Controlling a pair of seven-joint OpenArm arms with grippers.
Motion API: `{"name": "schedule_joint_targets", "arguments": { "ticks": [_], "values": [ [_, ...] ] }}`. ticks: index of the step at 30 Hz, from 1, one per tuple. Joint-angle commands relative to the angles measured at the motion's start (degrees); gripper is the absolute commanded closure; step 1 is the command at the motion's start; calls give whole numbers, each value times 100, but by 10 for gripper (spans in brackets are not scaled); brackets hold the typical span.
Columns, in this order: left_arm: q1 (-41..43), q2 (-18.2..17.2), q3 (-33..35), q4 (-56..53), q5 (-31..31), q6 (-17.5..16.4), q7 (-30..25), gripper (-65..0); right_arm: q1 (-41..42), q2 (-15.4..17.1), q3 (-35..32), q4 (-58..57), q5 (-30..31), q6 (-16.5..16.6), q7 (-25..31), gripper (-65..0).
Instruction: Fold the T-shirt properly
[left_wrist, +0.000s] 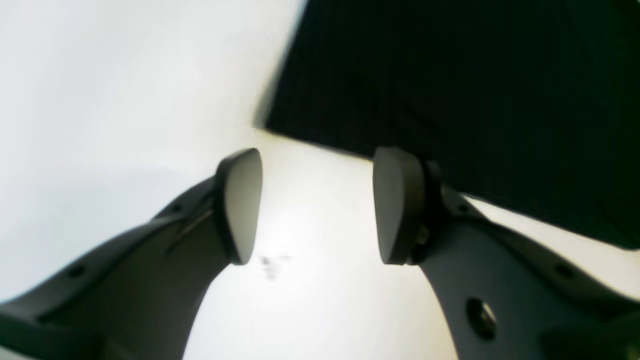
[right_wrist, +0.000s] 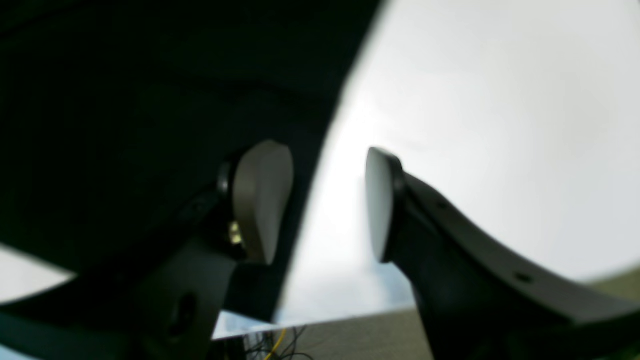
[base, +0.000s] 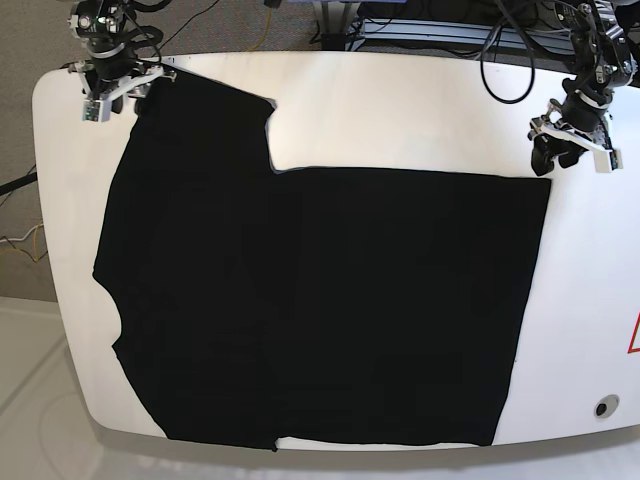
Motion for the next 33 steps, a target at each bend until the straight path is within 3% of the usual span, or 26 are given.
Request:
{"name": "schedule_joint_targets", "arguments": {
  "ticks": [1, 8, 12, 26, 33],
  "values": [
    [11, -25, -107, 186, -116, -25, -76, -327, -14, 38, 23, 60, 85, 93, 166, -277],
    [78, 112, -198, 241, -96, -41, -71, -327, 23, 57, 3, 116, 180, 378, 206, -287],
    [93, 238, -337, 227, -16, -53, -142, -322, 67, 62, -11, 302, 173, 770, 156, -288],
    [-509, 80, -261, -355, 108, -43, -56, -313, 258, 146, -339, 70, 38, 587, 117, -287],
    [-588, 90, -407, -387, 216, -12, 24, -315, 291, 173, -374, -69, 50, 651, 97, -285]
  ]
}}
